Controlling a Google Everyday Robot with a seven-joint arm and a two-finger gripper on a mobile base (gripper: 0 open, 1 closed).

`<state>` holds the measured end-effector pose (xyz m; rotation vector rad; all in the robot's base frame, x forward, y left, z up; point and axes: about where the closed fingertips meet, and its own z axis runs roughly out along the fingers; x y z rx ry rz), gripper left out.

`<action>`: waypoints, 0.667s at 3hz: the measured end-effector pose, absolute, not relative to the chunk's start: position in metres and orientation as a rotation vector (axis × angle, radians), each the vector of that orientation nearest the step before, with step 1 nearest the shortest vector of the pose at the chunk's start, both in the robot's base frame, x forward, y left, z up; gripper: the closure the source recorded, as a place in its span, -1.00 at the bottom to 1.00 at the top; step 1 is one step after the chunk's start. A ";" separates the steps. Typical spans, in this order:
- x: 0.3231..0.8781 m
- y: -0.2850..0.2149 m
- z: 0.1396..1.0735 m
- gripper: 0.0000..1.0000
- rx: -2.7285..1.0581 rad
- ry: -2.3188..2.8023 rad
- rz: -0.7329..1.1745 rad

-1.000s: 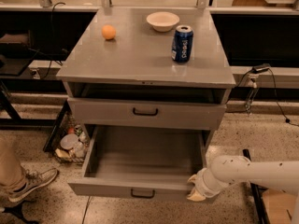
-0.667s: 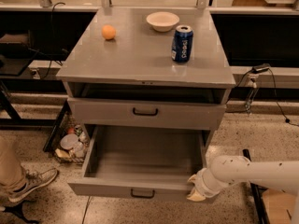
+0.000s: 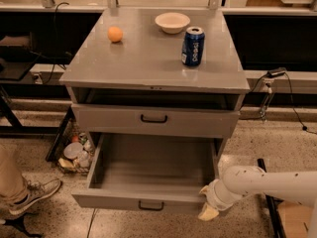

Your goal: Open middle drawer

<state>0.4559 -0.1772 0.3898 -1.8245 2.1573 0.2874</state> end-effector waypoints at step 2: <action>0.457 -0.185 0.405 -1.00 -1.808 2.119 0.279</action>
Offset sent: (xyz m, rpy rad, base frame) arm 0.0070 -0.0263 0.0484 0.0647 -0.1071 0.0066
